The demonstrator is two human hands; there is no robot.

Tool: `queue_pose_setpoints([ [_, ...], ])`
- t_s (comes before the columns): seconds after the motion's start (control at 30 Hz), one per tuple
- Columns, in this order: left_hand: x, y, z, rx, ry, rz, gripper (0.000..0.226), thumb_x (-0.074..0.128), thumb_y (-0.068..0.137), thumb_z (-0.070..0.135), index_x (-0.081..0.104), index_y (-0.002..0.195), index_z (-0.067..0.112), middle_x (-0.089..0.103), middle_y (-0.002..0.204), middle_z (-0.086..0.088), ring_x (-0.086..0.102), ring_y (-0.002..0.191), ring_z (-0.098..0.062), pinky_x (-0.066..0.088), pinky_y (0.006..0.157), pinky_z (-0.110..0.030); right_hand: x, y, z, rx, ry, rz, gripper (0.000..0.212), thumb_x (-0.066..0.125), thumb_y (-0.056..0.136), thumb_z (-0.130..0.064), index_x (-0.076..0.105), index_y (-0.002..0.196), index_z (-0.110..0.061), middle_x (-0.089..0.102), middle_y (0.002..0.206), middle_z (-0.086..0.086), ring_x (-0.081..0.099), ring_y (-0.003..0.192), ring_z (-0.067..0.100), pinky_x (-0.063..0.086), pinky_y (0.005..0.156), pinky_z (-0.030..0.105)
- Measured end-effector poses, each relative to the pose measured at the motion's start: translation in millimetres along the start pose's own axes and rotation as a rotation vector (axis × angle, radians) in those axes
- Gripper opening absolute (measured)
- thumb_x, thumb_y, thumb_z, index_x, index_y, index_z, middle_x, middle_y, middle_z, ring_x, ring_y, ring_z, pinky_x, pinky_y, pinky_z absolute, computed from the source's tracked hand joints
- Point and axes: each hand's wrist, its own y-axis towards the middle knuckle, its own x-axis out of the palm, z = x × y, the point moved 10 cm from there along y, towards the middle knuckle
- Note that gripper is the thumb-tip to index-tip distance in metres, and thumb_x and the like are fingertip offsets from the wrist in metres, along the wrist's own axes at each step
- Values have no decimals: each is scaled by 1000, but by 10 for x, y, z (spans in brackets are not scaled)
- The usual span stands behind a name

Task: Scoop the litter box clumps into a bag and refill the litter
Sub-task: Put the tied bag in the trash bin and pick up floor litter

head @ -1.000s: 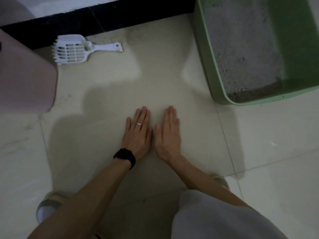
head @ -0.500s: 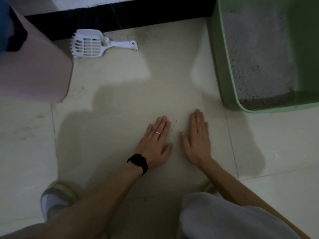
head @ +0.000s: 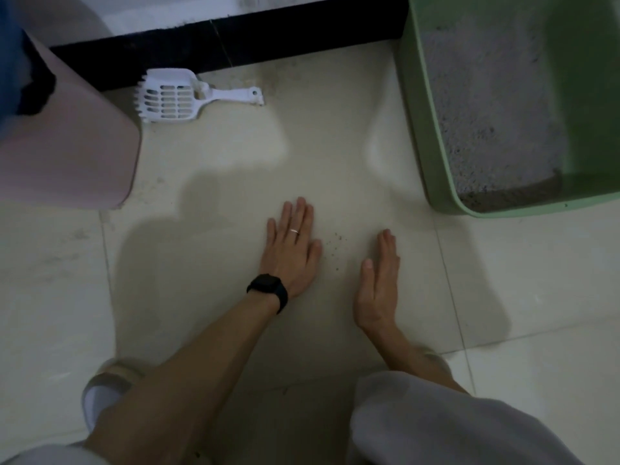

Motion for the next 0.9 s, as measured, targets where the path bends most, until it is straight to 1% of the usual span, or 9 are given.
queue_pose_setpoints([
  [0.13,229,-149,363,177,-10,-48,64,21,100,37,5,155,9,-6,162,-5,-14,148,-16,-5,120,-40,-76,59,49,38,100,40,58,28,100,-40,26,153,-15,25,159,-5,20,149,10,17,122,36],
  [0.27,192,-398,673,380,-192,-70,63,43,95,11,19,152,1,9,160,-12,4,149,-23,12,120,-43,-7,25,20,19,85,12,60,30,99,-40,24,153,-14,23,158,-6,19,150,15,14,123,44],
  [0.33,-37,-418,523,314,-285,26,62,44,90,1,26,148,-3,18,158,-15,14,148,-28,17,120,-41,156,-17,-62,15,103,-19,60,31,99,-41,21,153,-16,21,159,-5,16,151,14,9,123,45],
  [0.4,-259,-394,191,183,-302,111,61,41,87,-1,29,147,-5,22,156,-17,18,146,-30,20,119,-43,343,-62,-178,-8,113,-58,60,33,99,-39,22,153,-15,22,161,-1,15,151,14,9,123,45],
  [0.53,-451,-446,-392,27,-191,113,65,41,87,8,26,149,0,21,158,-14,17,147,-27,19,118,-49,563,-100,-414,-67,185,-123,59,40,100,-28,27,152,-4,27,160,8,19,150,18,16,122,46],
  [0.67,-304,-550,-400,45,-107,67,64,45,92,26,27,151,8,18,160,-11,11,148,-25,14,118,-52,291,51,-445,-39,270,-62,57,52,93,-17,39,147,-3,42,151,8,37,141,12,29,115,24],
  [0.77,-173,-547,-338,-8,-40,55,73,48,91,50,25,153,18,13,161,-9,5,149,-25,4,120,-49,-38,281,-365,-129,43,-89,61,63,81,-17,49,140,-4,50,143,10,45,134,22,34,113,32],
  [0.83,-121,-525,-248,0,10,51,79,49,86,63,30,151,22,22,158,-10,17,146,-29,9,118,-51,-117,388,-321,-244,-240,-195,69,66,77,-27,49,141,-7,48,144,10,40,133,26,33,113,38],
  [0.9,-107,-494,-134,43,33,62,78,51,83,68,40,147,25,39,149,-9,36,135,-30,22,115,-51,-69,416,-264,-357,-499,-320,81,65,78,-49,42,147,-15,40,149,9,34,134,28,32,112,41],
])
